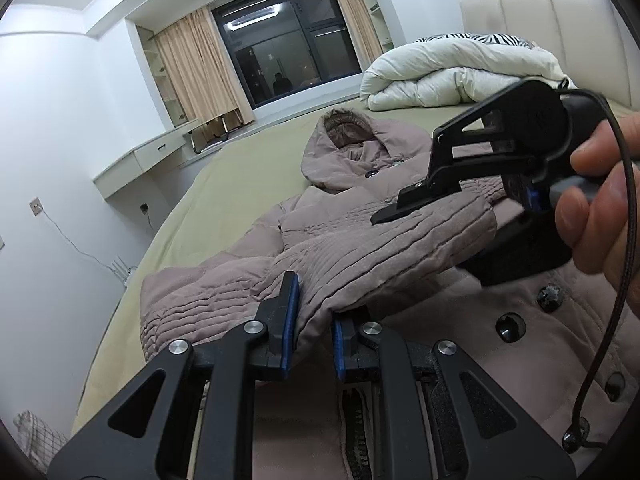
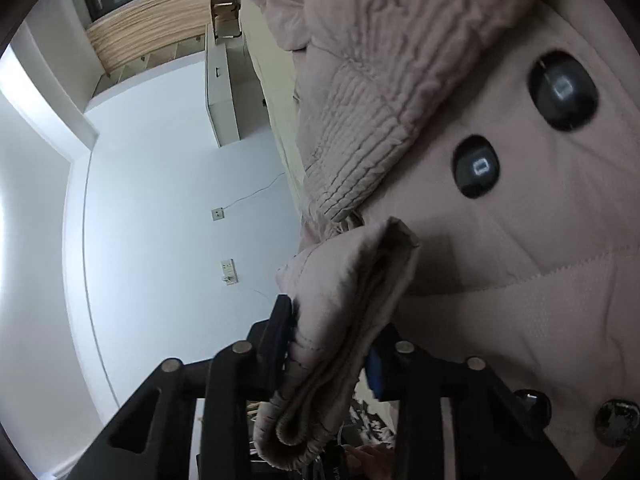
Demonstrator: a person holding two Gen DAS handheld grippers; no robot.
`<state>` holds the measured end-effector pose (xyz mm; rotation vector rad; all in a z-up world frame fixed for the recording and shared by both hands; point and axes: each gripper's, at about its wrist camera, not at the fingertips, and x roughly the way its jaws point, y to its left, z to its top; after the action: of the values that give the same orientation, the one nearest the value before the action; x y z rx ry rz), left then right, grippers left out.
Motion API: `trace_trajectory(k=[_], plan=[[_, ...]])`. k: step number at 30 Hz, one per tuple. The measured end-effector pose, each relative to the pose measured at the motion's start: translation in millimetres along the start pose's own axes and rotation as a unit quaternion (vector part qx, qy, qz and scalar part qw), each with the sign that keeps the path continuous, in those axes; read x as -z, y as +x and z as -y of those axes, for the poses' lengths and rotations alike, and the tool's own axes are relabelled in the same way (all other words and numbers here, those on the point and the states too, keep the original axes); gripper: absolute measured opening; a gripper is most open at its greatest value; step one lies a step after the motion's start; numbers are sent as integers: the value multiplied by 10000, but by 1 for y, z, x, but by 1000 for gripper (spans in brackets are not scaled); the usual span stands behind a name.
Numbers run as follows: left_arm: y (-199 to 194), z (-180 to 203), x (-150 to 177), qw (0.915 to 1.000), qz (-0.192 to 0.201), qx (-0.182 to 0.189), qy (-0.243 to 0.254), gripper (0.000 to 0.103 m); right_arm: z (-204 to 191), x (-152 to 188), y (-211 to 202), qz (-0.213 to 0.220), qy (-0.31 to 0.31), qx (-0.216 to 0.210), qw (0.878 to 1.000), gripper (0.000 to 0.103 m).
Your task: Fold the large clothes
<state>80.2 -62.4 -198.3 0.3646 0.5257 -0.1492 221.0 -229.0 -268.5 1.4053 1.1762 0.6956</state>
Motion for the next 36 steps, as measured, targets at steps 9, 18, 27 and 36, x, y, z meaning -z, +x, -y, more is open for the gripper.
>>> trace_trajectory(k=[9, 18, 27, 36], plan=[[-31, -30, 12, 9934, 268, 43, -1118, 65, -144, -6, -38, 565, -1741, 368, 9824, 21], [21, -85, 1, 9589, -198, -100, -2828, 72, -298, 33, -72, 937, -3136, -257, 9446, 21], [119, -91, -12, 9562, -852, -253, -2789, 72, -304, 19, -118, 1364, -3222, -379, 9361, 21], [149, -106, 7, 9523, -1048, -429, -2833, 72, -245, -29, -170, 1909, -2630, -424, 9448, 21]])
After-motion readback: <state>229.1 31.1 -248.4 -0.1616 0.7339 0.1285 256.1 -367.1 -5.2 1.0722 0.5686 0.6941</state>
